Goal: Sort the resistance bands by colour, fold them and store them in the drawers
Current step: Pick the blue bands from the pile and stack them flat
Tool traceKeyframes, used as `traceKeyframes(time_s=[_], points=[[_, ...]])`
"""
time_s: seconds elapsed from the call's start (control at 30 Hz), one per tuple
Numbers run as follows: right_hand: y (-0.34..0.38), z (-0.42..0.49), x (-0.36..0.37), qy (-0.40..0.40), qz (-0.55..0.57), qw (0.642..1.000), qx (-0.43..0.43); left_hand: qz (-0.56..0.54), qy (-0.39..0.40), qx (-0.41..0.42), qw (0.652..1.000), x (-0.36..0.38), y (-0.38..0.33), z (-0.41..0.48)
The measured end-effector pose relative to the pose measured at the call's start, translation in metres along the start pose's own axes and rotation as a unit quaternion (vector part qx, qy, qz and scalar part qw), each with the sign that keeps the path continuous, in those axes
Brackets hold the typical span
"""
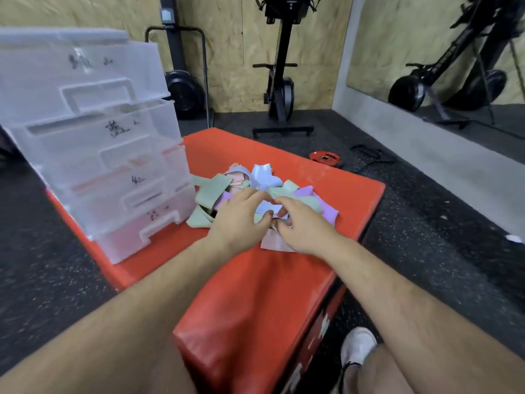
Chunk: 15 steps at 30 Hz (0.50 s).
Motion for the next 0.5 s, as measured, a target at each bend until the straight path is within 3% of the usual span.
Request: traceKeyframes(time_s=[0.2,0.37,0.5], points=[[-0.035,0.038,0.009,0.029,-0.002,1.000,0.005,0.017,0.028,-0.065,0.997,0.038,0.043,0.030],[-0.035,0.077,0.029,-0.022,-0.094,0.995,-0.003,0.065,0.062,-0.112,0.990,0.064,0.071,0.055],[-0.052,0.090,0.056,0.031,-0.134,0.990,0.044,0.124,0.085,-0.102,0.983,0.078,0.084,0.054]])
Point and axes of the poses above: each hand's wrist, its own z-axis towards the middle knuckle, its own x-axis out of the palm, y = z × x, the point moved 9 cm from there along z, towards the middle knuckle, and after that the axes turned 3 degrees about -x, right-handed, at the moved point
